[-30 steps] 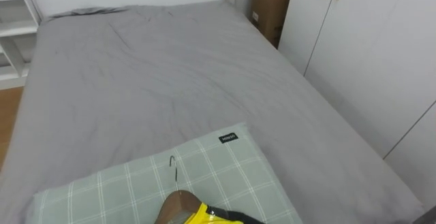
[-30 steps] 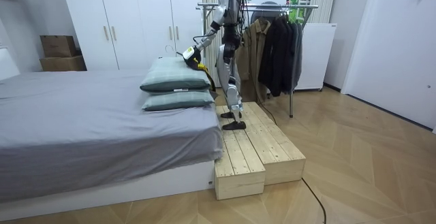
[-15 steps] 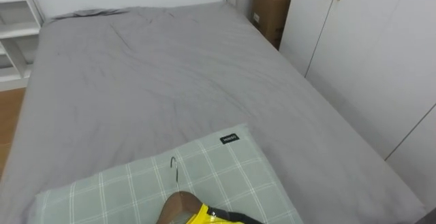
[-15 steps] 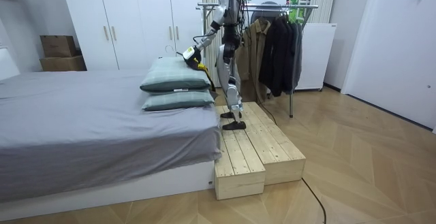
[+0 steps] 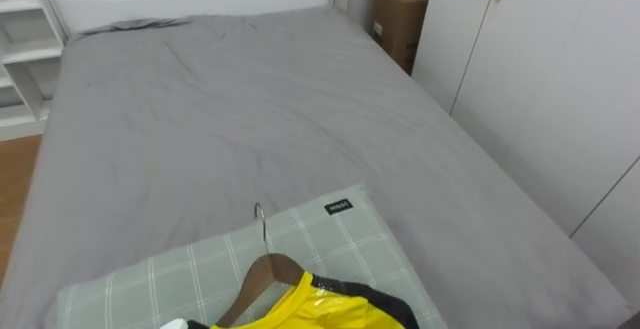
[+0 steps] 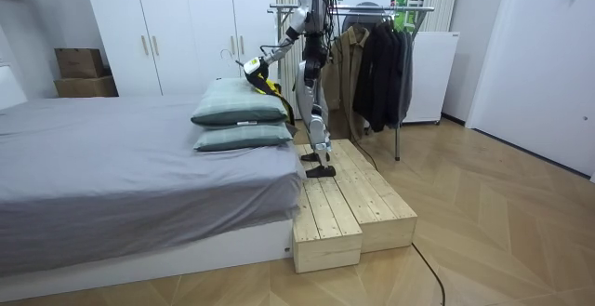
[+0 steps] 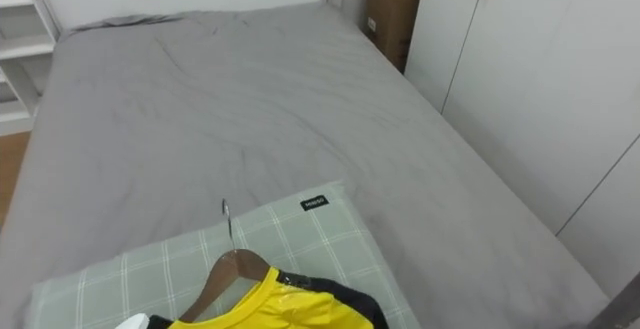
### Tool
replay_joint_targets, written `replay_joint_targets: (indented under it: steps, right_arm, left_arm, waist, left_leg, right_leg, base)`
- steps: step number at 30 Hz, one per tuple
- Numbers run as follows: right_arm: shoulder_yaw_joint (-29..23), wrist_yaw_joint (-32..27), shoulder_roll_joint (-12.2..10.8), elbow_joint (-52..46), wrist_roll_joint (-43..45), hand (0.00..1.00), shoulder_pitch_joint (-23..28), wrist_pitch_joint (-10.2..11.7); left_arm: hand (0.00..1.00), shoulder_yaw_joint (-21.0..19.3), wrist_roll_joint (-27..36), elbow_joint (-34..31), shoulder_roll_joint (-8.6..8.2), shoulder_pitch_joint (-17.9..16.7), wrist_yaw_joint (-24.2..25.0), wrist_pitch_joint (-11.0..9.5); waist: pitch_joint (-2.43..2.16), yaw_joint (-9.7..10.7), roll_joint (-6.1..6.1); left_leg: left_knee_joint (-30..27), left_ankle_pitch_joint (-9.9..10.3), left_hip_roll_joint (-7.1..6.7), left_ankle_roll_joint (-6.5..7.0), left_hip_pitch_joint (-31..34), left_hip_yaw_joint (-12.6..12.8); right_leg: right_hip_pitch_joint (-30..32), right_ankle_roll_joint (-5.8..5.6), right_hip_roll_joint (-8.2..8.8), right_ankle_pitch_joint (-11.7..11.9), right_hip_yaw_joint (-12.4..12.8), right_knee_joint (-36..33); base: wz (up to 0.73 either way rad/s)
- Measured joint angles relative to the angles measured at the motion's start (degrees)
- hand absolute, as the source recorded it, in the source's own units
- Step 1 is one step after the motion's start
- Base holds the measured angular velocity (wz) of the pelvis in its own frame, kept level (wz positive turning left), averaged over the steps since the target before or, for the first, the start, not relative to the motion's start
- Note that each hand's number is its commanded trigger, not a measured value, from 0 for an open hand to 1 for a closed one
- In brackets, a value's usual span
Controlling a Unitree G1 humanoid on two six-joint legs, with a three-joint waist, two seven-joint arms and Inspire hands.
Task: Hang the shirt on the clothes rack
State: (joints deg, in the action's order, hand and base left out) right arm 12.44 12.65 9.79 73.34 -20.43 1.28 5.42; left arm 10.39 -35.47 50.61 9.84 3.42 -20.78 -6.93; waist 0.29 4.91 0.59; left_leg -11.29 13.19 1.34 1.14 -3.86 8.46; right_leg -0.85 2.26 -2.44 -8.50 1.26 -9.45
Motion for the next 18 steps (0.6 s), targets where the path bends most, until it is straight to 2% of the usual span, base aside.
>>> replay_joint_targets:
  steps: [4, 8, 13, 18]
  right_arm:
    - [-0.22, 0.0, 0.02, 0.19, 0.3, 0.0, -0.13, -0.16]
    - [-2.09, -0.65, 0.01, 0.23, 0.35, 0.0, 0.17, -0.61]
    - [-4.97, -1.8, -0.26, 0.72, 0.53, 0.0, 0.92, -0.61]
    - [-5.91, -2.04, -0.29, 0.56, 0.09, 0.0, 1.66, -0.65]
  left_arm:
    - [1.0, 0.06, 3.6, -2.26, 0.42, -0.01, 0.01, -0.07]
    - [1.0, 0.02, 5.69, -7.11, 0.81, -0.01, -0.07, 0.0]
    - [1.0, -0.11, 8.76, -11.11, 1.04, -0.04, -0.34, -0.03]
    - [1.0, -0.18, 11.7, -13.72, 1.1, -0.07, -1.21, -0.03]
  waist:
    - [0.01, 0.04, -0.05]
    - [0.25, 0.08, -0.85]
    - [-0.17, 0.66, -1.88]
    - [-0.28, 0.86, -2.07]
  left_leg:
    - [0.02, 0.0, 0.0, 0.0, -0.41, -0.04]
    - [0.19, 0.0, -0.06, 0.0, -1.31, -0.12]
    - [0.64, -0.01, -0.09, -0.01, -2.31, -0.45]
    - [0.72, -0.02, -0.07, -0.03, -2.98, -0.54]
  right_leg:
    - [-0.4, 0.0, 0.01, 0.0, -0.04, -0.06]
    - [-1.28, -0.02, 0.03, -0.01, -0.01, -0.04]
    - [-2.4, -0.02, -0.06, -0.02, 0.01, 0.7]
    - [-3.1, -0.02, -0.08, -0.03, -0.02, 0.91]
  base:
    - [0.0]
    - [0.0]
    - [0.01]
    - [0.0]
